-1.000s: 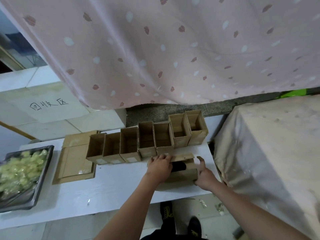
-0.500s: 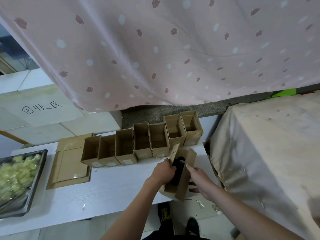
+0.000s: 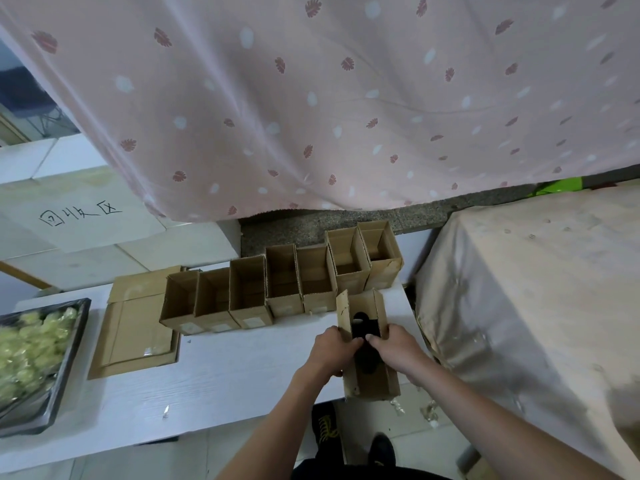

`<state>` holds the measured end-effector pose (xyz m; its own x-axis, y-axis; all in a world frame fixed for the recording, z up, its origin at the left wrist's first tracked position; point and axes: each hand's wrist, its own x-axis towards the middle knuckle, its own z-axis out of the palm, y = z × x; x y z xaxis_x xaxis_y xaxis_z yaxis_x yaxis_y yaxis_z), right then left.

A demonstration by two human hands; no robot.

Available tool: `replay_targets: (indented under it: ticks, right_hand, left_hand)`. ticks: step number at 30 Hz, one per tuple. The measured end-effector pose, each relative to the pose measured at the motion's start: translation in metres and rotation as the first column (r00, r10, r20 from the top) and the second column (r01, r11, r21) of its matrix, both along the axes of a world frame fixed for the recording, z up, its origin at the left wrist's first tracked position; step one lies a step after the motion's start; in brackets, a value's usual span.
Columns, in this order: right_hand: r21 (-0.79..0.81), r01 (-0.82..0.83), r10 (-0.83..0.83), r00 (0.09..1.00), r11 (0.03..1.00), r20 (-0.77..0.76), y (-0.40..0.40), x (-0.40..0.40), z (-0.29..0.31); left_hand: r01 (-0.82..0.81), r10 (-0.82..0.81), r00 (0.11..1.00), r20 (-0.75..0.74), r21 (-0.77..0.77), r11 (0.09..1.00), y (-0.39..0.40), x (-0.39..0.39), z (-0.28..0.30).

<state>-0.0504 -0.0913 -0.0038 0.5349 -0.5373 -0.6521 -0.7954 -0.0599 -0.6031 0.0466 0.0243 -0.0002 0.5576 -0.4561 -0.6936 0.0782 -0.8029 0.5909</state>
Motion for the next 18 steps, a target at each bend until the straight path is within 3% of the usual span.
replay_targets:
  ticks: [8,13,15,18]
  right_hand:
    - [-0.062,0.033,-0.036,0.998,0.998,-0.047,-0.019,-0.005,0.004]
    - [-0.073,-0.021,0.016,0.998,0.997,-0.064,-0.024,0.000,0.006]
    - [-0.116,-0.112,0.101,0.990,0.987,-0.099,-0.027,0.003,0.011]
    - [-0.244,-0.251,0.225,0.966,0.937,-0.128,-0.037,0.009,0.022]
  left_hand:
    - [-0.097,0.063,0.979,-0.192,-0.172,0.980,0.024,0.010,0.006]
    - [-0.148,0.102,0.959,-0.266,-0.162,0.976,0.025,0.012,0.000]
    - [-0.158,0.127,0.973,-0.192,-0.155,0.975,0.022,0.014,-0.003]
    - [-0.121,0.140,0.984,0.111,-0.167,0.979,0.021,0.022,-0.002]
